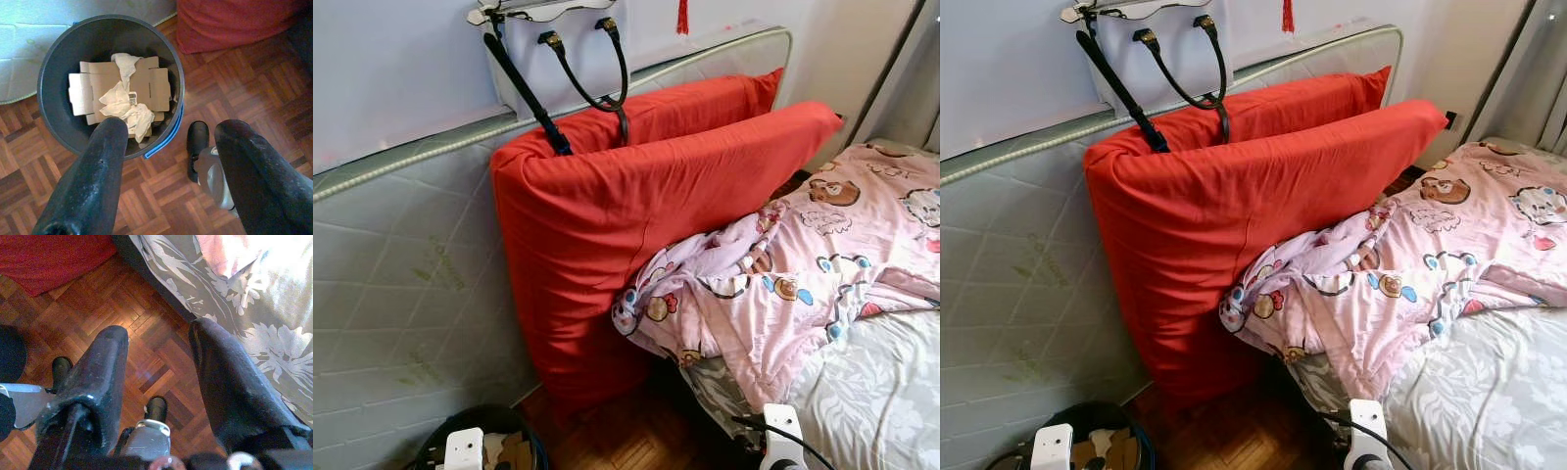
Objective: Clean up the room
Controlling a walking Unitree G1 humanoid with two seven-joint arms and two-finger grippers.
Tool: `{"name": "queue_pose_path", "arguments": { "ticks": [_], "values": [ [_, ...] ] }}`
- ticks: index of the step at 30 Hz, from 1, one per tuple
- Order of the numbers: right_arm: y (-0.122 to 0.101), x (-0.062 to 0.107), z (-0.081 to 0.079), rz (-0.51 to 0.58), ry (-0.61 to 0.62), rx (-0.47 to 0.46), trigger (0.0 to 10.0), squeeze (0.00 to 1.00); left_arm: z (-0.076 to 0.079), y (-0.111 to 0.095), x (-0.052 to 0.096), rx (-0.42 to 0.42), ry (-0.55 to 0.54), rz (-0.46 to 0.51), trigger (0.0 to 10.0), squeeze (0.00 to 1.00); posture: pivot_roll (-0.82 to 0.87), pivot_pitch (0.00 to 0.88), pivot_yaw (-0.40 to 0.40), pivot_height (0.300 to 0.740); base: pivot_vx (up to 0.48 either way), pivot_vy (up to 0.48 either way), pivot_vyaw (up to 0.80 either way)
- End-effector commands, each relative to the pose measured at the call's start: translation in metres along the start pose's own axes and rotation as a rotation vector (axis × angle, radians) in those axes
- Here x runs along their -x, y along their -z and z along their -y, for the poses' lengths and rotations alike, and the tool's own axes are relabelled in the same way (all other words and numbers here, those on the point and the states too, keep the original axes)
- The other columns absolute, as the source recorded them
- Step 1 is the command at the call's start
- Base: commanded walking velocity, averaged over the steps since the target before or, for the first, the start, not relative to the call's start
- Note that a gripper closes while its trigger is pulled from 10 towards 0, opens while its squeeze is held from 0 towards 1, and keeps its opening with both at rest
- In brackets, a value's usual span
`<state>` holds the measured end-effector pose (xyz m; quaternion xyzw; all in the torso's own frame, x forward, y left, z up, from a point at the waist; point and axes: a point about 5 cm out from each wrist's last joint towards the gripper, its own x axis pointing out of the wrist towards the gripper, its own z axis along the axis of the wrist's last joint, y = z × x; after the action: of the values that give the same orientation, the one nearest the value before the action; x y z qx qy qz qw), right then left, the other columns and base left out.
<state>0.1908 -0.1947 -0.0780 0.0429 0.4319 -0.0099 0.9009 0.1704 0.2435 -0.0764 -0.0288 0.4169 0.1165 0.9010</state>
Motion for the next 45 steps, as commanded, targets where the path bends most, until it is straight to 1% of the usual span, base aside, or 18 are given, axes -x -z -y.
{"name": "queue_pose_path", "arguments": {
  "ticks": [1,15,16,17,18,20,21,24,30,45],
  "values": [
    [-0.002,-0.001,-0.001,0.004,0.001,-0.005,10.0,0.00,-0.001,0.002,0.001,0.001,-0.003,-0.010,10.0,0.00,-0.02,0.000,0.021,0.740,0.000,0.000,0.00],
    [-0.007,0.000,0.010,0.010,0.028,0.017,10.0,0.00,0.011,0.001,-0.001,0.013,0.021,-0.008,10.0,0.00,-0.06,0.000,-0.013,0.740,0.000,0.000,0.00],
    [-0.008,0.000,0.011,0.011,0.034,0.022,10.0,0.00,0.016,0.000,-0.002,0.015,0.031,-0.003,10.0,0.00,-0.07,0.000,-0.018,0.740,0.000,0.000,0.00],
    [-0.008,0.001,0.013,0.011,0.037,0.025,10.0,0.00,0.031,-0.004,-0.003,0.013,0.050,0.019,10.0,0.00,-0.07,0.000,-0.022,0.740,0.000,0.000,0.00],
    [-0.009,0.001,0.013,0.011,0.038,0.027,10.0,0.00,0.042,-0.007,-0.004,0.012,0.064,0.038,10.0,0.00,-0.07,0.000,-0.023,0.740,0.000,0.000,0.00],
    [-0.009,0.001,0.014,0.012,0.041,0.029,10.0,0.00,0.056,-0.011,-0.004,0.012,0.080,0.057,10.0,0.00,-0.06,0.000,-0.025,0.740,0.000,0.000,0.00],
    [-0.009,0.001,0.015,0.012,0.042,0.029,10.0,0.00,0.058,-0.011,-0.004,0.013,0.081,0.058,10.0,0.00,-0.06,0.000,-0.025,0.740,0.000,0.000,0.00],
    [-0.009,0.001,0.016,0.013,0.045,0.028,10.0,0.00,0.057,-0.008,-0.004,0.016,0.078,0.045,10.0,0.00,-0.06,0.000,-0.026,0.740,0.000,0.000,0.00],
    [-0.008,0.001,0.014,0.008,0.037,0.037,10.0,0.00,0.048,0.002,-0.002,0.013,0.055,0.005,10.0,0.00,-0.06,0.000,-0.020,0.740,0.000,0.000,0.00],
    [-0.009,0.000,0.009,0.012,0.031,0.029,10.0,0.00,0.046,-0.003,-0.003,0.003,0.052,0.017,10.0,0.00,-0.05,0.000,-0.009,0.740,0.277,0.000,0.00]
  ]
}}
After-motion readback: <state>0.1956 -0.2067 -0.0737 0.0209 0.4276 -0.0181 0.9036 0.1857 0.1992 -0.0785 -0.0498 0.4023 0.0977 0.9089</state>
